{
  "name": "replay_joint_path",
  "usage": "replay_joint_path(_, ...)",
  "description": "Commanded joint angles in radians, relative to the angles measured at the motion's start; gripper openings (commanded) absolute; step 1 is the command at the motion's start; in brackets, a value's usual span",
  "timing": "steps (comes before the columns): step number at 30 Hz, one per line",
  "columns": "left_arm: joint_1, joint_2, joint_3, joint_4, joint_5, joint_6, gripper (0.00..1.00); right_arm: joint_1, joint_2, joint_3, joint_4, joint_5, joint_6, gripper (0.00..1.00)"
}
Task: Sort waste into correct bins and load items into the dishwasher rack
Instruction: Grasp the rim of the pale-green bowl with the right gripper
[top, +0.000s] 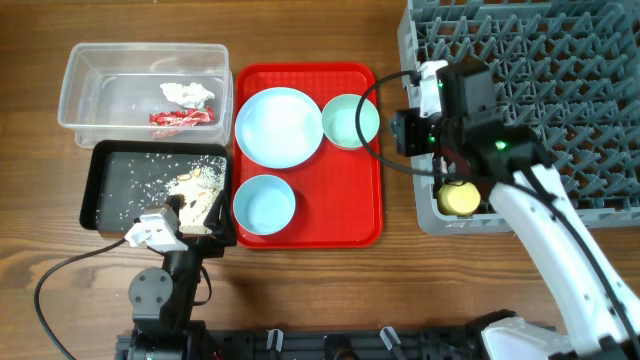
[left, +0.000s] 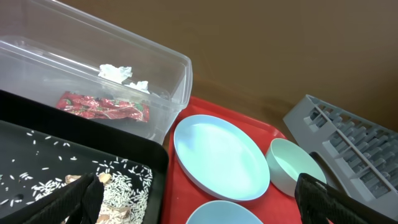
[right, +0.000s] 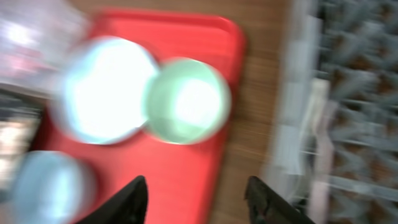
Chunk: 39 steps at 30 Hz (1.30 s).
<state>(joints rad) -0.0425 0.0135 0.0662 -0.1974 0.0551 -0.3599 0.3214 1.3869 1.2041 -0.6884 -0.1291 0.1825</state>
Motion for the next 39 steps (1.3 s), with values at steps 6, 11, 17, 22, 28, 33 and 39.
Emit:
replay_joint_path(6,0.007,-0.011,-0.007,0.003,0.015,0.005,1.0,0.132,0.163,0.013,0.013,0.061,0.38,0.5)
replay_joint_path(11,0.007,-0.011,-0.007,0.003,0.015,0.005,1.0,0.127,0.327,0.013,0.117,0.167,0.444,0.5)
replay_joint_path(17,0.007,-0.011,-0.007,0.003,0.015,0.005,1.0,0.103,0.475,0.013,0.227,0.176,0.514,0.49)
replay_joint_path(22,0.007,-0.011,-0.007,0.003,0.015,0.005,1.0,0.103,0.55,0.013,0.238,0.174,0.554,0.42)
replay_joint_path(28,0.007,-0.011,-0.007,0.003,0.015,0.005,1.0,0.103,0.56,0.013,0.206,0.174,0.553,0.2)
replay_joint_path(33,0.007,-0.011,-0.007,0.003,0.015,0.005,1.0,0.101,0.53,0.013,0.166,0.175,0.549,0.18)
replay_joint_path(39,0.007,-0.011,-0.007,0.003,0.015,0.005,1.0,0.102,0.471,0.013,0.152,0.177,0.5,0.27)
